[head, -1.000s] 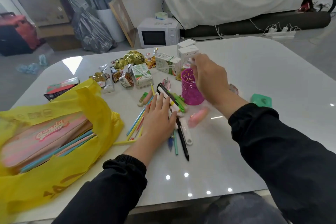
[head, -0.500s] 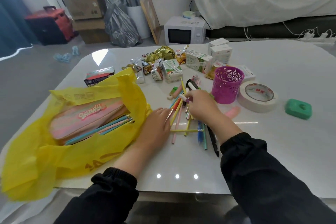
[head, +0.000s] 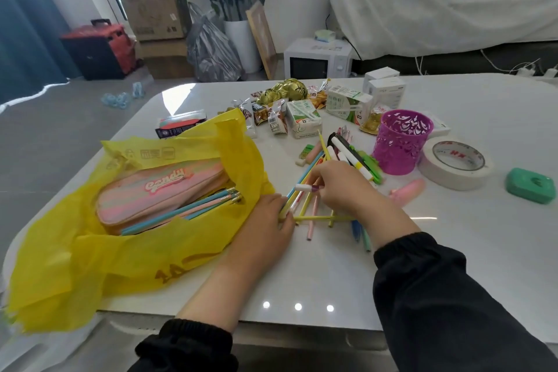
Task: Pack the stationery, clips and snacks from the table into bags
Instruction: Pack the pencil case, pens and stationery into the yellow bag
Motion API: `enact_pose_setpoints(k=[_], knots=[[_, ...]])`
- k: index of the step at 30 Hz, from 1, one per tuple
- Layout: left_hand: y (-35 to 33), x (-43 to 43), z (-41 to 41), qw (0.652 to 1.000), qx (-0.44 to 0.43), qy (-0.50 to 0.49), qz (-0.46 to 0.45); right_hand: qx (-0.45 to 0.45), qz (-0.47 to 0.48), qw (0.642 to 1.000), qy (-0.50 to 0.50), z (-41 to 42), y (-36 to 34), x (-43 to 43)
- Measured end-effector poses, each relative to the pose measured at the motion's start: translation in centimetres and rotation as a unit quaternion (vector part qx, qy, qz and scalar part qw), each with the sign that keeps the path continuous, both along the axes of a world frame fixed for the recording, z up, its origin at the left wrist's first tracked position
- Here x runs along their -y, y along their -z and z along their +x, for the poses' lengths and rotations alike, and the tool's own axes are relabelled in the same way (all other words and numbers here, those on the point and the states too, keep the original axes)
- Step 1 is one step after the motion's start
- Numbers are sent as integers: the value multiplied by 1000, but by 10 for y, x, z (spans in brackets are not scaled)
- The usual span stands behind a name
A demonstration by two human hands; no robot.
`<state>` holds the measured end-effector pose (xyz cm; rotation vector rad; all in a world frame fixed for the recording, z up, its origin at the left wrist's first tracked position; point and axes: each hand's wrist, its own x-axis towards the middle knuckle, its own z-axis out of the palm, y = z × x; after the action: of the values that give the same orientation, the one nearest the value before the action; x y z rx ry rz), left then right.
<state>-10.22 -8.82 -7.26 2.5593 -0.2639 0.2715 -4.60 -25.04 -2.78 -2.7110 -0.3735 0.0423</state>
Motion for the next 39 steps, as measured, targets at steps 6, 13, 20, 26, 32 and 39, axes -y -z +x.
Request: enact_pose_setpoints(k=[6,13,20,26,32,39], knots=[[3,1,-12,1000,4,19,14,-13,0,1000,1,-9,-4,-4],[1,20,-1,999,-30,-7,-6,52,-33,979,192,5,-3,20],[14,36,3,991,2,-9,134,31,-62,980,186,-1,10,34],[15,56,3,990,54,-43,121,13,-59,980,189,4,11,45],[18,54,11,989,61,-58,121,3,-76,975,209,18,11,47],[18,56,11,988,63,-64,128,14,-106,968,226,16,8,43]])
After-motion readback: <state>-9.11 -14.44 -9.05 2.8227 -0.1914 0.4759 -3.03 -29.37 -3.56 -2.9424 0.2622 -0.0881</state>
